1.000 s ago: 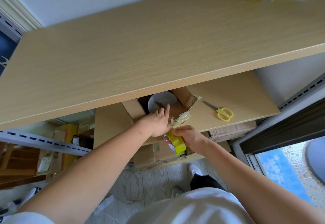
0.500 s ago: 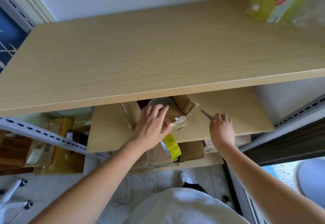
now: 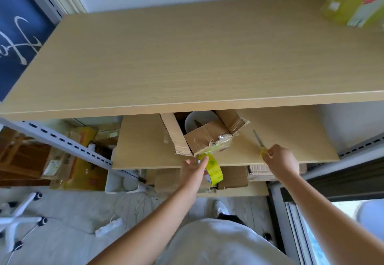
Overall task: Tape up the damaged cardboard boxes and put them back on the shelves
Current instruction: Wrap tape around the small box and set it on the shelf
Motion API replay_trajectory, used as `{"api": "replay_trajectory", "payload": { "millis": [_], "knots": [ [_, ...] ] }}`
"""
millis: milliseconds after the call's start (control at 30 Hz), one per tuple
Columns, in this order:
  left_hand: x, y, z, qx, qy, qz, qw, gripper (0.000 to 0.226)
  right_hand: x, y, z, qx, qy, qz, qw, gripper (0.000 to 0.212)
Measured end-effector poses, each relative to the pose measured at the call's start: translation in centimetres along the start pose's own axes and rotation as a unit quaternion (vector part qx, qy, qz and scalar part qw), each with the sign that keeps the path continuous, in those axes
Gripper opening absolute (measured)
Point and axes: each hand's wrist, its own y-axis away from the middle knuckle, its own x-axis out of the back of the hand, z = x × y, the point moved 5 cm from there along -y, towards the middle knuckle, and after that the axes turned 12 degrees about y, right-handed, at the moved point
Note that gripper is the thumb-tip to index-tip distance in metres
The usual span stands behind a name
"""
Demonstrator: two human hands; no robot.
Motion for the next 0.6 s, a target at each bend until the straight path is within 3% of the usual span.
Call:
{"api": "replay_trajectory", "payload": {
  "millis": [133, 233, 333, 433, 533, 600],
  "knots": [
    [-1.4, -0.4, -0.4, 0.048, 0.105, -0.003, 0.993, 0.043, 0.1, 6.9, 0.2, 0.076, -0.125, 0.074, 0.986, 0.017],
    [-1.8, -0.3, -0.7, 0.076, 0.160, -0.013, 0.984, 0.031, 0.9, 10.0, -3.1, 0.202, -0.116, 0.119, 0.965, 0.022],
    [-1.7, -0.4, -0.5, 0.078, 0.138, -0.022, 0.987, 0.023, 3.0, 8.9, -8.7, 0.252, -0.118, 0.168, 0.946, 0.020],
    [-1.4, -0.4, 0.0, 0.101, 0.147, -0.022, 0.984, 0.019, 5.1, 7.5, -14.7, 0.350, -0.099, 0.235, 0.901, 0.019],
    [-1.6, -0.4, 0.2, 0.108, 0.140, -0.063, 0.982, 0.016, 5.0, 7.1, -18.0, 0.452, -0.037, 0.248, 0.856, 0.015],
    [-1.5, -0.3, 0.4, 0.106, 0.134, -0.090, 0.981, 0.006, 4.2, 6.5, -18.7, 0.482, 0.009, 0.228, 0.846, 0.013]
  ]
}}
